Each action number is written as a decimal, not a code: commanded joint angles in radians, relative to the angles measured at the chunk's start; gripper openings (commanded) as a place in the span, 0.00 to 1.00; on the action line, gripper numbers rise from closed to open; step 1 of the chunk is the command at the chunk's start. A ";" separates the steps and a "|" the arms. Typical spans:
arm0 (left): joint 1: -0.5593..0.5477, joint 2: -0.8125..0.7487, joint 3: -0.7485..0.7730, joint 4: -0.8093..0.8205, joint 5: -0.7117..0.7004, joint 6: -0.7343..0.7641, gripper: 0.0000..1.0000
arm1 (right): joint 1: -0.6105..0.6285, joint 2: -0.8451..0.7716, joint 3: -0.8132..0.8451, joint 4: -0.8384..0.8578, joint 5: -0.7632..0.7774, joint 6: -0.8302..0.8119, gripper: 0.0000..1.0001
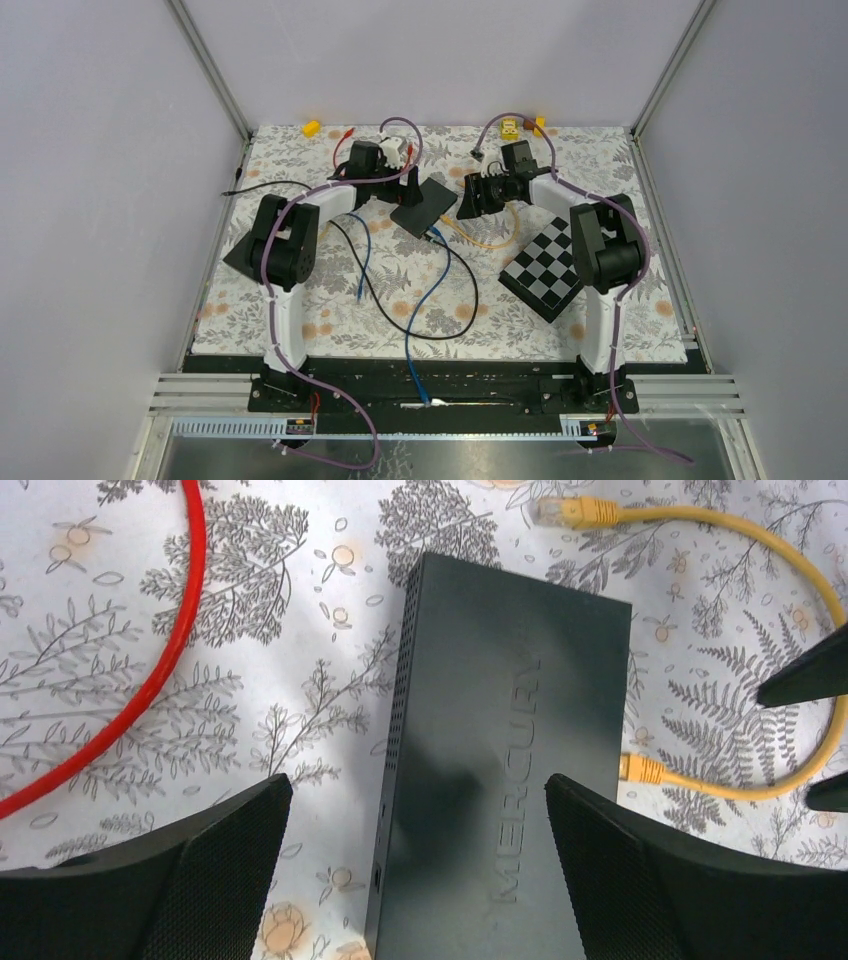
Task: Pull the plug from the switch port
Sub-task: Move the switch port to the center of the board, then pull the connector from the switch port.
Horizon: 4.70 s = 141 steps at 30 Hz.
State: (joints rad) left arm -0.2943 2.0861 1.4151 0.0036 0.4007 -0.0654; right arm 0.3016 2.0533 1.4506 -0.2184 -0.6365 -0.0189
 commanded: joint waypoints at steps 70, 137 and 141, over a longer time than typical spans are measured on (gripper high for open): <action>-0.049 -0.089 -0.299 0.149 0.180 -0.083 0.87 | -0.028 0.302 0.016 0.133 -0.283 0.255 0.39; -0.207 -0.230 -0.361 0.183 -0.064 0.122 0.99 | -0.061 0.414 0.086 0.110 -0.340 0.322 0.05; -0.225 -0.219 -0.331 0.181 -0.075 0.119 0.99 | -0.061 0.407 0.079 0.110 -0.338 0.315 0.04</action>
State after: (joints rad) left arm -0.4744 1.8912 1.0531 0.1734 0.3157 0.0307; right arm 0.2428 2.4050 1.5509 -0.0620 -1.1206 0.3599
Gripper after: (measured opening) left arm 0.987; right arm 0.218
